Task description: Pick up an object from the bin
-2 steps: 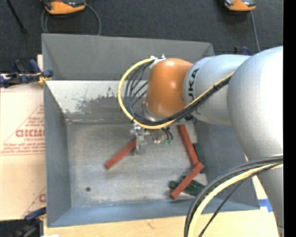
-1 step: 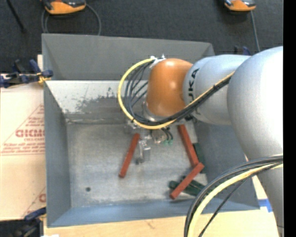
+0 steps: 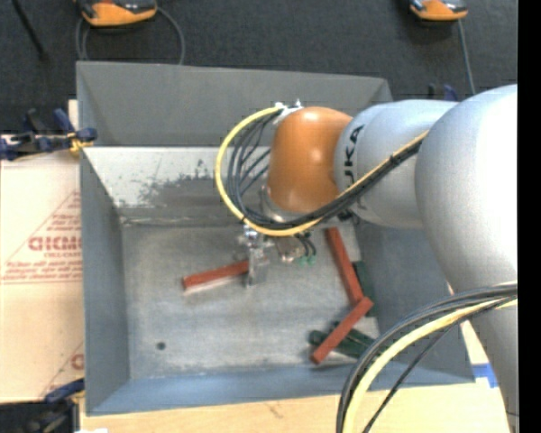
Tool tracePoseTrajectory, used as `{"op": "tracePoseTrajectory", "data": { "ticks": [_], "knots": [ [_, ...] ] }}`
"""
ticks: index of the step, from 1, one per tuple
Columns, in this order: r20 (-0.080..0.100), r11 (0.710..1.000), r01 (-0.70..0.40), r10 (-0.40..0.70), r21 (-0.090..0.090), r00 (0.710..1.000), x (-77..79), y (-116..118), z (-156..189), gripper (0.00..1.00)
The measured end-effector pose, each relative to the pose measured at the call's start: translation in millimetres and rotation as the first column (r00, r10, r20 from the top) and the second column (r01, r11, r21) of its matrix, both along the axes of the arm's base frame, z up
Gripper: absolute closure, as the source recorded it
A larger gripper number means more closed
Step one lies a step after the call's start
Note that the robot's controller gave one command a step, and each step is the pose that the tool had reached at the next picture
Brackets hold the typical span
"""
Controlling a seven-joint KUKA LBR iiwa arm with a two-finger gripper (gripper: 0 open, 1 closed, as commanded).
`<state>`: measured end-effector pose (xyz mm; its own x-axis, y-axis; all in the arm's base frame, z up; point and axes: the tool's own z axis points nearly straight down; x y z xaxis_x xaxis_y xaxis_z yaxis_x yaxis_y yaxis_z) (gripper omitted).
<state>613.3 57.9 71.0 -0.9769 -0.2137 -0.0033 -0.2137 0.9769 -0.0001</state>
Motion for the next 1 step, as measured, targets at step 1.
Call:
{"op": "tracePoseTrajectory", "data": {
  "ticks": [1],
  "knots": [
    [0.010, 0.997, -0.075, 0.075, -0.002, 0.997, -6.8, -2.2, 134.1, 1.00]
  ]
}}
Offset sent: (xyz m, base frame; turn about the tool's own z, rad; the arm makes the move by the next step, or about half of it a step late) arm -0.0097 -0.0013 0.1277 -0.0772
